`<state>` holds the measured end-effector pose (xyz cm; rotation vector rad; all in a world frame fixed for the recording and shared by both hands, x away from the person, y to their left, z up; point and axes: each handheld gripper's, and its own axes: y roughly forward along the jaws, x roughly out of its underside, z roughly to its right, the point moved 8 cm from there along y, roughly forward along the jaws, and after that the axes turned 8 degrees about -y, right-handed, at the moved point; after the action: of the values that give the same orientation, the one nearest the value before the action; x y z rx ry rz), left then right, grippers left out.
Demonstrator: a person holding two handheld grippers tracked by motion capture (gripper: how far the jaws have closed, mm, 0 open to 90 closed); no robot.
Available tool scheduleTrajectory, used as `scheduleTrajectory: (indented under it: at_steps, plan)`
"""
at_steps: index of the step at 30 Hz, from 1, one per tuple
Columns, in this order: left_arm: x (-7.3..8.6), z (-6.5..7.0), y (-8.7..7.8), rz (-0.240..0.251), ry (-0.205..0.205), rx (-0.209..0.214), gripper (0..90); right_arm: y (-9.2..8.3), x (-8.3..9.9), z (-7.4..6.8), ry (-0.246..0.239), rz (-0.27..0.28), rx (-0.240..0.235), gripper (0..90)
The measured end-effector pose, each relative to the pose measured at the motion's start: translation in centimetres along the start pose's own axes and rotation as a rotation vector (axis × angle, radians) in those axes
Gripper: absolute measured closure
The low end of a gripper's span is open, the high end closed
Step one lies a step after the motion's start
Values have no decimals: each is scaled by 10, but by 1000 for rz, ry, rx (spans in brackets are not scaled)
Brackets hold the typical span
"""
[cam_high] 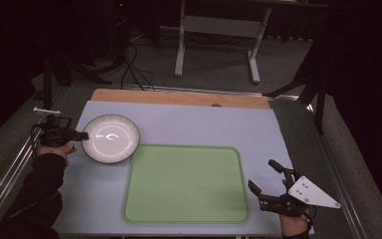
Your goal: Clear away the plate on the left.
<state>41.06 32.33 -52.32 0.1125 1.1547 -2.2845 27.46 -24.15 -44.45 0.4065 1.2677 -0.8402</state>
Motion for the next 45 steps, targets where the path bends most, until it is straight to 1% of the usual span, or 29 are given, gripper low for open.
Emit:
scheduleTrajectory:
  at_steps: [1,3,4,6,7,8,13,17,18,20,21,22,23,24,25,26,28,29,32,33,34,35,37,38,39,40,41,43,45]
  plan:
    - [1,3,-2,9,-2,-3,851,0,0,0,2,-1,5,130]
    - [3,8,-3,1,9,11,849,0,0,1,5,1,3,130]
    - [4,12,-3,5,13,8,849,0,0,1,4,1,5,129]
    - [6,18,-4,4,29,17,848,0,0,1,1,1,8,129]
    - [7,26,-6,-1,48,28,847,-1,0,1,-4,0,8,129]
    - [7,26,-6,-1,48,28,848,-1,0,1,-4,0,8,129]
    - [12,46,-12,-4,75,69,848,-1,0,1,-7,-3,7,129]
    - [14,57,-14,9,86,77,847,-1,-1,0,-5,3,7,129]
    - [15,60,-14,13,85,85,847,-1,-1,0,-5,3,7,129]
    - [20,69,-13,-7,90,117,848,-1,-1,0,-7,3,6,129]
    - [22,73,-13,-9,102,124,847,-1,-1,0,-7,1,6,129]
    - [22,73,-13,-9,102,124,847,0,-1,0,-9,1,7,129]
    - [26,82,-13,-1,118,131,847,0,-1,0,-9,1,6,129]
    - [26,82,-13,-1,118,131,846,0,-1,0,-9,1,6,129]
    - [29,90,-13,-5,126,150,847,0,-1,0,-8,2,7,129]
    - [29,90,-13,-5,126,150,847,-1,-1,0,-7,2,6,129]
    - [35,103,-12,-24,151,175,847,-1,-1,0,-7,5,7,129]
    - [35,103,-12,-24,151,175,847,-1,-1,0,-7,5,7,129]
    - [42,116,-11,-41,185,190,846,-1,-1,0,-6,3,6,129]
    - [47,124,-10,-57,197,207,846,-1,-1,0,-6,4,6,129]
    - [47,124,-10,-57,197,207,846,-1,-1,0,-6,4,6,129]
    - [49,128,-10,-52,191,213,846,-1,-1,0,-5,4,7,129]
    - [54,137,-9,-55,201,221,846,-1,-1,0,-7,3,7,129]
    - [54,137,-9,-55,201,221,846,-1,-1,0,-7,3,7,129]
    - [56,141,-9,-65,214,225,846,-1,-1,0,-7,2,4,129]
    - [59,145,-8,-74,216,238,846,-1,-1,0,-8,2,5,129]
    - [59,145,-8,-74,216,238,846,-1,-1,0,-8,2,5,129]
    - [67,154,-6,-95,234,252,846,-1,-1,0,-6,4,5,129]
    - [71,159,-4,-103,240,261,846,-1,-1,0,-4,4,4,129]
